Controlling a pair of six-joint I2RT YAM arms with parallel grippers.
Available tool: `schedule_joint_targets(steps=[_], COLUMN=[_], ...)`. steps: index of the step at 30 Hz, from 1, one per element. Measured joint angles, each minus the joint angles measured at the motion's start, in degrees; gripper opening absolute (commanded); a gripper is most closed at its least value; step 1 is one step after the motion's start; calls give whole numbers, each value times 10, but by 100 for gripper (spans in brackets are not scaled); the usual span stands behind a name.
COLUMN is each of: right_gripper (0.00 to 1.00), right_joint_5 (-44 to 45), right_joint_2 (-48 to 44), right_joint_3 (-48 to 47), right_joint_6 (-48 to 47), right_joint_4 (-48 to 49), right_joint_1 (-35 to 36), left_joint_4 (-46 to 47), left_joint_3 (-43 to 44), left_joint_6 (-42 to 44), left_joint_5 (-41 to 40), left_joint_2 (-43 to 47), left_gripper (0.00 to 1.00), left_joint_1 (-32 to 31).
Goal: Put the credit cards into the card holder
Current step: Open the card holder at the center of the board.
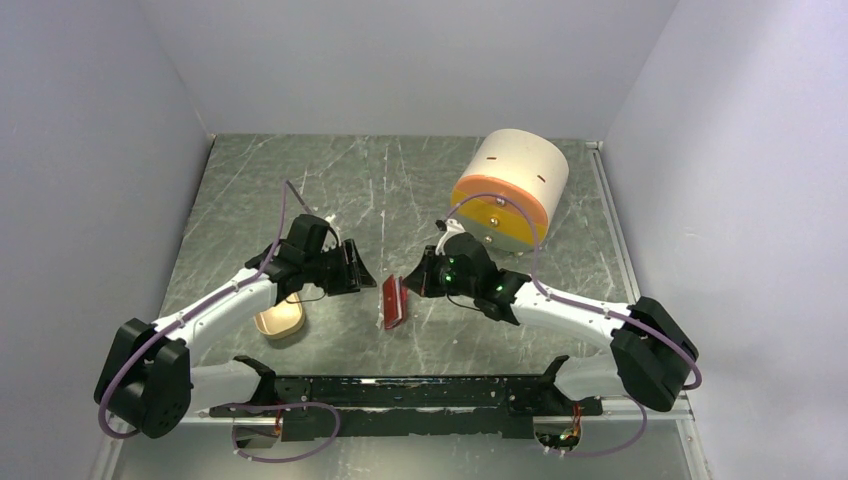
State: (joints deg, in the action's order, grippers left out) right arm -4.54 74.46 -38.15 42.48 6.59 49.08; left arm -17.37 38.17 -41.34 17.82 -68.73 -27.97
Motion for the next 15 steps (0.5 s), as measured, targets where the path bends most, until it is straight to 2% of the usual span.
schedule_joint_targets(steps=[15], right_gripper=[0], right_joint_5=[-38], right_joint_2=[5], right_joint_3=[0], right_joint_6=[19], right_joint_4=[23], right_joint_1=[-2], left_joint_4=[4], left_joint_3=[0], left_joint_6=[0], left_joint_5=[14], left_joint_2=[0], left_gripper=[55], left_joint_1=[0])
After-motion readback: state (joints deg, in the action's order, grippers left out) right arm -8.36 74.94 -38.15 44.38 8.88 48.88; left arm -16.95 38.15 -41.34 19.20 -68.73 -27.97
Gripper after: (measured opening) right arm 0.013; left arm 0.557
